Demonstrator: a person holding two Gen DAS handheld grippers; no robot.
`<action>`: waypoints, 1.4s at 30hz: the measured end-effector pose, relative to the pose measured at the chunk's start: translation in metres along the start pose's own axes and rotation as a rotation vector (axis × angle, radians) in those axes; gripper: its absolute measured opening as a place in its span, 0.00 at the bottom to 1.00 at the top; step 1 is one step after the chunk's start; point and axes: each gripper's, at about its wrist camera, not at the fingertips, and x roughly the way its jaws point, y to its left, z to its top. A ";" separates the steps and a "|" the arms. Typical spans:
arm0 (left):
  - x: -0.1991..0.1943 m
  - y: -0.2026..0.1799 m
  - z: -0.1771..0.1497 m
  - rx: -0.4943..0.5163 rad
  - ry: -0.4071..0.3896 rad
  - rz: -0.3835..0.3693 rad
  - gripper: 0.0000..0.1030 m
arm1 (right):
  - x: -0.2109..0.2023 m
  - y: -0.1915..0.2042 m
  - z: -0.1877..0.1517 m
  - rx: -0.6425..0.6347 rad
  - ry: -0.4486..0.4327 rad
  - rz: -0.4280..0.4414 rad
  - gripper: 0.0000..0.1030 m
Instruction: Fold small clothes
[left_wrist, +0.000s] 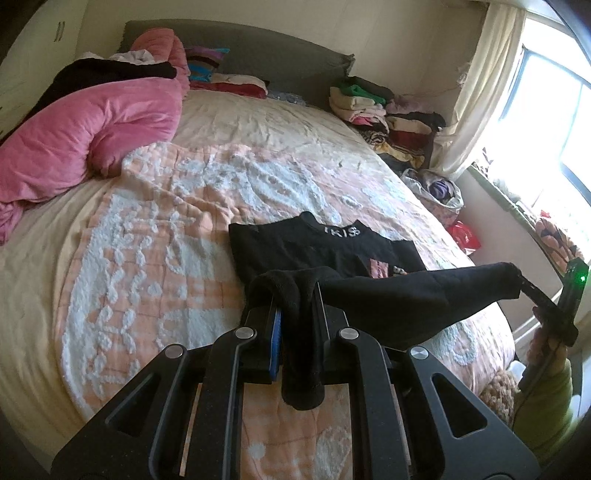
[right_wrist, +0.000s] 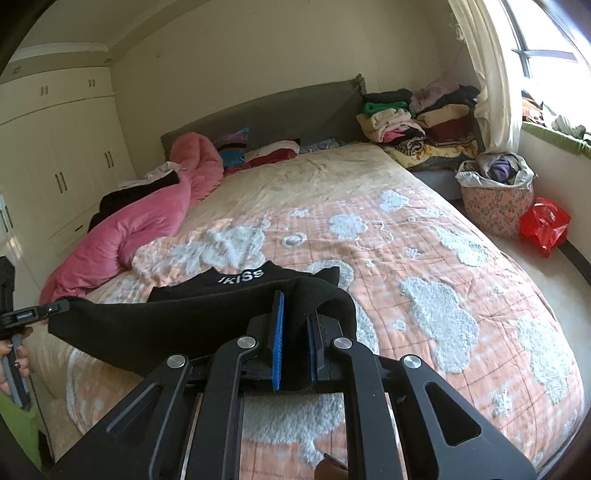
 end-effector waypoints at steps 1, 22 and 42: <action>0.001 0.000 0.002 0.000 -0.002 0.003 0.06 | 0.005 -0.002 0.002 0.005 0.003 -0.006 0.09; 0.058 0.013 0.047 -0.006 0.026 0.108 0.06 | 0.073 -0.004 0.040 0.020 0.068 -0.022 0.09; 0.132 0.031 0.050 -0.039 0.082 0.198 0.11 | 0.162 -0.021 0.023 0.011 0.213 -0.115 0.13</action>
